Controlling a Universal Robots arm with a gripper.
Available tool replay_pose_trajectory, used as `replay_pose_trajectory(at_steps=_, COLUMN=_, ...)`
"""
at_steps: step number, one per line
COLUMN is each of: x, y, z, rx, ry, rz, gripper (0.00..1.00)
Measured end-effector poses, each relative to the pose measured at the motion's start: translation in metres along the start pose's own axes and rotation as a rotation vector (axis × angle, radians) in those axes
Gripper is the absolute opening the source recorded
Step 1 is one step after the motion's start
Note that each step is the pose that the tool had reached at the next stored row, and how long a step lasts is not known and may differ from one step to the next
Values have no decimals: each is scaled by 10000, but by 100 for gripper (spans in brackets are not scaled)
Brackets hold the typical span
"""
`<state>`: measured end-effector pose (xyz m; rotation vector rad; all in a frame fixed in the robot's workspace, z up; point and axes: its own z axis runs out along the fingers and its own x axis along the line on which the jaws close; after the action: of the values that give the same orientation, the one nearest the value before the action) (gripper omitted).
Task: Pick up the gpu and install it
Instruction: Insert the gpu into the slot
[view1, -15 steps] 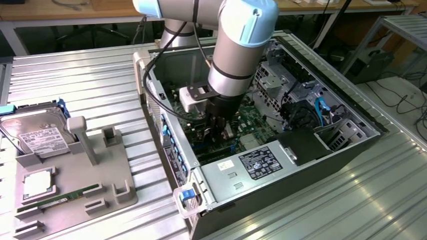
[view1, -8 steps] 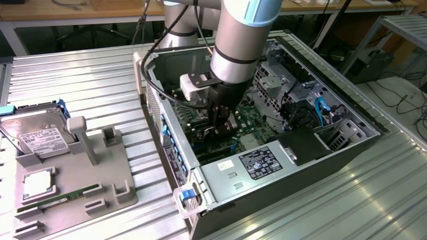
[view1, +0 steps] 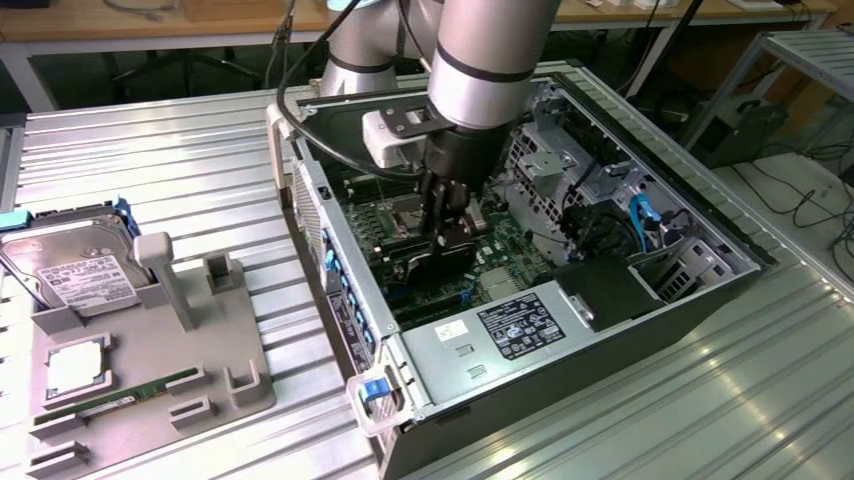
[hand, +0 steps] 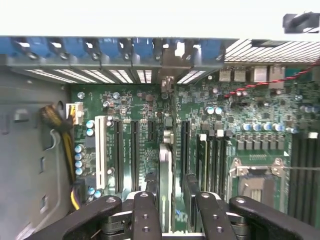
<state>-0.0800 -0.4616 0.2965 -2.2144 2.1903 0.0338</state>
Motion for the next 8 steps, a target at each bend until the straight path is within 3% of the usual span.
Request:
replay_pose_trajectory(at_steps=5, x=-1, y=0, z=-39, rx=31, ry=1, rz=-2, gripper=34)
replay_pose_trajectory(at_steps=7, x=-1, y=0, z=-40, rx=31, ry=2, rz=-1, gripper=20)
replay_pose_trajectory(at_steps=8, x=-2, y=0, z=-40, rx=31, ry=1, rz=0, gripper=20)
